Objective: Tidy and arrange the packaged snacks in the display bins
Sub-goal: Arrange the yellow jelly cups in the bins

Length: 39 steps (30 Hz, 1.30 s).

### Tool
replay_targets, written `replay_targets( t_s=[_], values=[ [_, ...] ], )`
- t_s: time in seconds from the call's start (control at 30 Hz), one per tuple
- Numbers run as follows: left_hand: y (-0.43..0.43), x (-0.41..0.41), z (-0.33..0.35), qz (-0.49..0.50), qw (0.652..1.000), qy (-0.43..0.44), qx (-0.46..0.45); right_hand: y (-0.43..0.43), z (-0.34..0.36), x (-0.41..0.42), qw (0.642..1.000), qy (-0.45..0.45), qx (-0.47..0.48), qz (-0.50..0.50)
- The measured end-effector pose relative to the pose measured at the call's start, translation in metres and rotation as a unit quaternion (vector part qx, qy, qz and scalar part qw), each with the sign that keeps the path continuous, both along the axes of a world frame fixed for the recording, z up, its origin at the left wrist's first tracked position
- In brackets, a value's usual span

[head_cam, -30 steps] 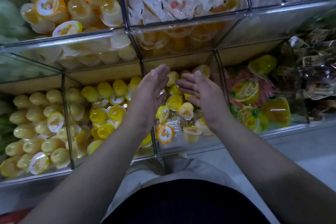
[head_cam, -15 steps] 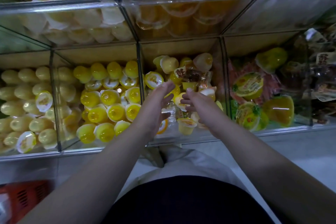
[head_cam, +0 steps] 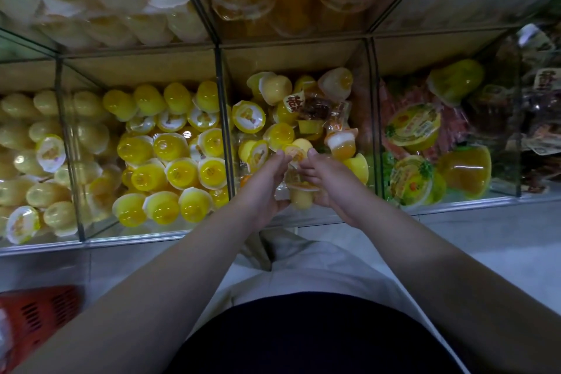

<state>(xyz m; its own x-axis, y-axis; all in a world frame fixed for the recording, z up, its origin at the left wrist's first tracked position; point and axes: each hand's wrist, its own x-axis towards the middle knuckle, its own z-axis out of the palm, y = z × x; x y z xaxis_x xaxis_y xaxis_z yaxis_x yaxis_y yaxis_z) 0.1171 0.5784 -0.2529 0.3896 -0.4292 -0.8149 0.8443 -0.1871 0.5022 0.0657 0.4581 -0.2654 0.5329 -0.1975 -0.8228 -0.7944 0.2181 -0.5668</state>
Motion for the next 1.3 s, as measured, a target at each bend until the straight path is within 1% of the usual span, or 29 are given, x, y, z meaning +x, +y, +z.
replay_targets(
  t_s=[0.13,0.2,0.27,0.37,0.6,0.63,0.7,0.8,0.9,1.0,1.13,1.2,1.3],
  values=[
    [0.002,0.002,-0.002,-0.007,1.0,-0.001,0.0,0.004,-0.005,-0.001,0.999,-0.028,-0.026,0.004],
    [0.004,0.003,0.0,-0.004,1.0,0.002,-0.002,0.008,-0.007,-0.004,0.998,-0.033,-0.053,0.03],
    [0.007,0.003,0.003,0.014,1.0,0.008,0.001,0.011,-0.007,-0.006,0.994,-0.037,-0.087,0.063],
    [0.011,0.002,0.006,0.043,0.999,0.023,0.002,0.011,-0.004,-0.006,0.991,-0.039,-0.108,0.072],
    [0.019,0.004,0.01,0.13,0.988,0.072,-0.042,0.01,-0.003,-0.006,0.993,-0.038,-0.077,0.085],
    [0.02,0.005,0.012,0.134,0.987,0.078,-0.049,0.013,-0.004,-0.007,0.994,-0.036,-0.067,0.079],
    [0.022,0.008,0.015,0.129,0.987,0.077,-0.047,0.021,-0.004,-0.01,0.999,-0.027,-0.014,0.041],
    [0.026,0.014,0.019,0.103,0.993,0.056,-0.03,0.027,-0.002,-0.012,0.999,-0.023,0.036,-0.002],
    [0.031,0.02,0.024,0.061,0.998,0.016,-0.009,0.026,0.004,-0.004,0.999,-0.043,0.029,0.007],
    [0.037,0.024,0.028,0.034,0.998,-0.042,0.012,0.027,0.017,0.01,0.996,-0.086,0.01,-0.009],
    [0.048,0.03,0.041,0.045,0.993,-0.104,-0.034,0.029,0.044,0.026,0.988,-0.144,0.019,-0.043],
    [0.055,0.037,0.052,0.044,0.988,-0.134,-0.058,0.031,0.059,0.031,0.985,-0.167,0.03,-0.036],
    [0.067,0.049,0.069,0.022,0.981,-0.181,-0.066,0.035,0.081,0.038,0.975,-0.212,0.06,-0.028]
  ],
)
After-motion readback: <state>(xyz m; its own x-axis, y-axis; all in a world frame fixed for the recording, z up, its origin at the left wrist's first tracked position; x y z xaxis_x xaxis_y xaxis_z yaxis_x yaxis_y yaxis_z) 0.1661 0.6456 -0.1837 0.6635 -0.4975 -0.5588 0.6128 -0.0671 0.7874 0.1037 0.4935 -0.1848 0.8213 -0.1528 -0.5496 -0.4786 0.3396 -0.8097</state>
